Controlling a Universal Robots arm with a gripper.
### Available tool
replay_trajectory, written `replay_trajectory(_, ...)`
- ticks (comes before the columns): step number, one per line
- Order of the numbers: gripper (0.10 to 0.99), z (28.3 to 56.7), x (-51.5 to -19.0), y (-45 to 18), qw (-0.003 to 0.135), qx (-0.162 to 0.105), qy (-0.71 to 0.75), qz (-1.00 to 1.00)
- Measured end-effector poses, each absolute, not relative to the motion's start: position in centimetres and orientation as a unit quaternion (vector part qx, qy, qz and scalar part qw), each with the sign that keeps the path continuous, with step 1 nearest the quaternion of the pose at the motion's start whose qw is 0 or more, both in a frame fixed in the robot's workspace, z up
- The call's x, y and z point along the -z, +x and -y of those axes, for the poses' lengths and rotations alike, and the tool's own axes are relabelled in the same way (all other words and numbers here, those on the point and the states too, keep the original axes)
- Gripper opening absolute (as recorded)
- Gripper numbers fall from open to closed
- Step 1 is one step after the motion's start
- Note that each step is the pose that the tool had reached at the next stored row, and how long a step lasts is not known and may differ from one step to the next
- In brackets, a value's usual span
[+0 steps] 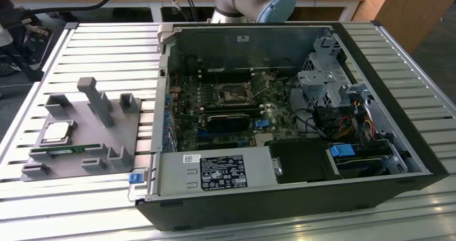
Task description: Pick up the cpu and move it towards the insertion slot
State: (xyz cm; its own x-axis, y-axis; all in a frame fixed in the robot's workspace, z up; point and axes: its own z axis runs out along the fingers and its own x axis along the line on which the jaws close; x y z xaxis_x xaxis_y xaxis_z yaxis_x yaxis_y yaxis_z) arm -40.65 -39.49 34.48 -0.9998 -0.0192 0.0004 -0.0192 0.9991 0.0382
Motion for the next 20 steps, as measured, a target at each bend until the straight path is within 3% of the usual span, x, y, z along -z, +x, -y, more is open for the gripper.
replay_trajectory(20,0.106,39.48,-34.03,-41.0,0.0,0.019,0.01,1.0)
